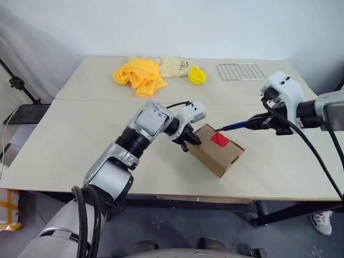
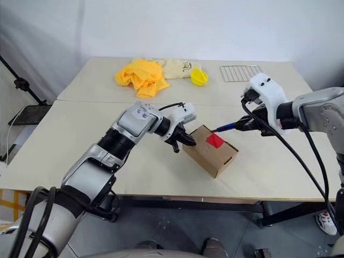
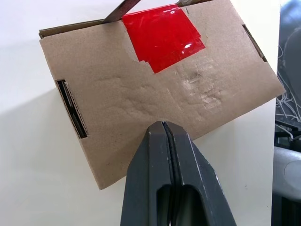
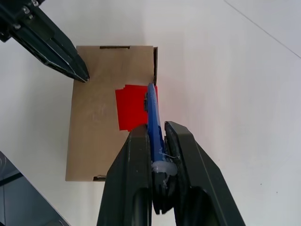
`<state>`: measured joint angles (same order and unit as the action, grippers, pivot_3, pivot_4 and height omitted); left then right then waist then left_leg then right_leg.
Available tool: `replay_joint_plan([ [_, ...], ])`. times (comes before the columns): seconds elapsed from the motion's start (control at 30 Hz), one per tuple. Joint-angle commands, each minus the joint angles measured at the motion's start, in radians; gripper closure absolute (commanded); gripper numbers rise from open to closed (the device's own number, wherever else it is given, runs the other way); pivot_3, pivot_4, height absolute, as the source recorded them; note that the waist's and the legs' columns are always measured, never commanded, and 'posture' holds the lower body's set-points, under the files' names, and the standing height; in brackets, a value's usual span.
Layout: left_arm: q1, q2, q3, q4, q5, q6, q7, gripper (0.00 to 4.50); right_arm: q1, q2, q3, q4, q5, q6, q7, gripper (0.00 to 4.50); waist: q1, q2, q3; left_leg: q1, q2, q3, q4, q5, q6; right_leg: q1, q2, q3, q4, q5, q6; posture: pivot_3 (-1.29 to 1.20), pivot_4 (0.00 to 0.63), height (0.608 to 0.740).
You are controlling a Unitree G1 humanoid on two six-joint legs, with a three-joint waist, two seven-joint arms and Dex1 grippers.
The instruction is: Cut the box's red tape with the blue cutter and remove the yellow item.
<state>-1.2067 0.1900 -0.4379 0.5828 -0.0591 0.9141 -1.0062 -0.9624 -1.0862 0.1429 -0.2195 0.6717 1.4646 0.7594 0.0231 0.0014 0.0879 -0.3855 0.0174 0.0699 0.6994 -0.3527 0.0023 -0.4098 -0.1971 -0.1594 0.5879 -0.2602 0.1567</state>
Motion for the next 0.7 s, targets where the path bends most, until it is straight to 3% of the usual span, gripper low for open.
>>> replay_joint_plan([
  [0.03,-0.009,-0.012,-0.010,0.029,0.025,0.004,0.022,4.50,-0.016,0.003,0.012,0.015,-0.023,0.009,0.002,4.34,0.000,0.000,-0.002,0.000,0.000,0.000,0.000,0.000,0.000,0.000,0.000,0.000,0.000,0.000,0.000,0.00,0.000,0.740],
  [0.33,-0.012,-0.035,0.013,0.061,0.028,0.011,0.061,4.50,-0.055,-0.008,0.115,0.080,-0.062,0.031,0.036,4.34,0.002,-0.001,-0.016,0.001,0.000,0.000,0.000,0.000,0.000,0.001,0.000,0.000,0.000,0.000,0.000,0.00,0.000,0.740],
  [0.7,-0.006,-0.035,0.042,0.083,0.031,0.018,0.109,4.50,-0.095,-0.126,0.275,0.080,-0.103,0.026,0.185,4.34,-0.003,-0.001,-0.021,0.001,0.000,0.000,0.001,0.000,0.000,0.001,0.000,0.001,0.001,0.000,0.000,0.00,0.000,0.740],
])
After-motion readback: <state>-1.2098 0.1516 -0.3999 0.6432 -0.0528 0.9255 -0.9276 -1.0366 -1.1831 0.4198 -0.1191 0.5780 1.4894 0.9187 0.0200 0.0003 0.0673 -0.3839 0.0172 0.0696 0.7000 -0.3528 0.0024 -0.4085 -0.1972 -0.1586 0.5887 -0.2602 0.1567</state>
